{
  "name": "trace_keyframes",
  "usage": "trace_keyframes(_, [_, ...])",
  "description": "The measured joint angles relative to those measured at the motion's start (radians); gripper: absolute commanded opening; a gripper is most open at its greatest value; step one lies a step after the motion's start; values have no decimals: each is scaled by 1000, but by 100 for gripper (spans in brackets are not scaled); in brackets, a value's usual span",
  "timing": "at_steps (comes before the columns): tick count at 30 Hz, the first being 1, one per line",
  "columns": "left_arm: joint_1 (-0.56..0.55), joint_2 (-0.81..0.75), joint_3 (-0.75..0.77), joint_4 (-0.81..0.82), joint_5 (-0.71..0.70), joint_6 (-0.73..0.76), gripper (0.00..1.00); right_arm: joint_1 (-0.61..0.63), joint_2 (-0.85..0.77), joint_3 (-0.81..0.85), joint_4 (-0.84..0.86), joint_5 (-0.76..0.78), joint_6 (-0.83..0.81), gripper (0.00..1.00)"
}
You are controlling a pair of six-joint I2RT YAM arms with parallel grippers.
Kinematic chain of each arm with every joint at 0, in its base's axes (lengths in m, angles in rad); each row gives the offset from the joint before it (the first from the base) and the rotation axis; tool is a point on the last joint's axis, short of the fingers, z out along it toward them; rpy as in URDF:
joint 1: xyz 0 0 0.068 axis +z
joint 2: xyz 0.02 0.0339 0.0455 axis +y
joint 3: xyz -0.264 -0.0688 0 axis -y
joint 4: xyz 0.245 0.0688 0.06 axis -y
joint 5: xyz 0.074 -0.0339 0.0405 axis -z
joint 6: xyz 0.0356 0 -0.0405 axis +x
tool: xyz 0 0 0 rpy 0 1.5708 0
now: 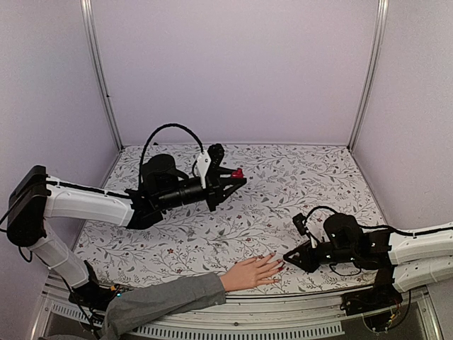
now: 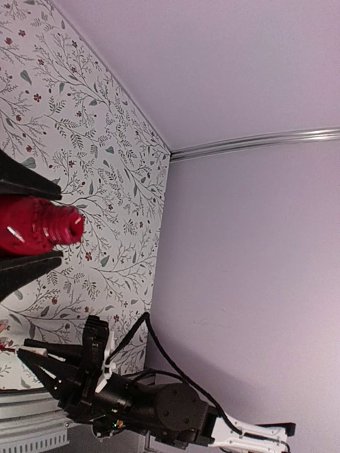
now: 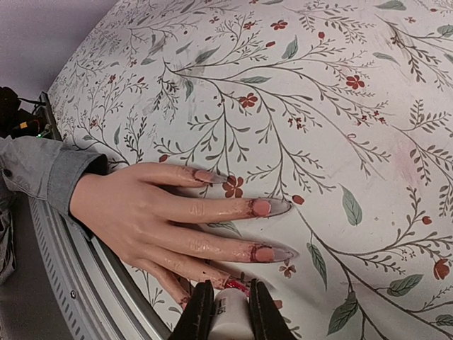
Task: Paint the nails
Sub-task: Paint the nail polish on the nail.
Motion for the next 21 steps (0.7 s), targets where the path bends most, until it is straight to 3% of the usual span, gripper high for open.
trace_keyframes(21, [0, 0, 0, 0, 0, 0, 0, 1, 29, 0, 21, 5, 6, 0])
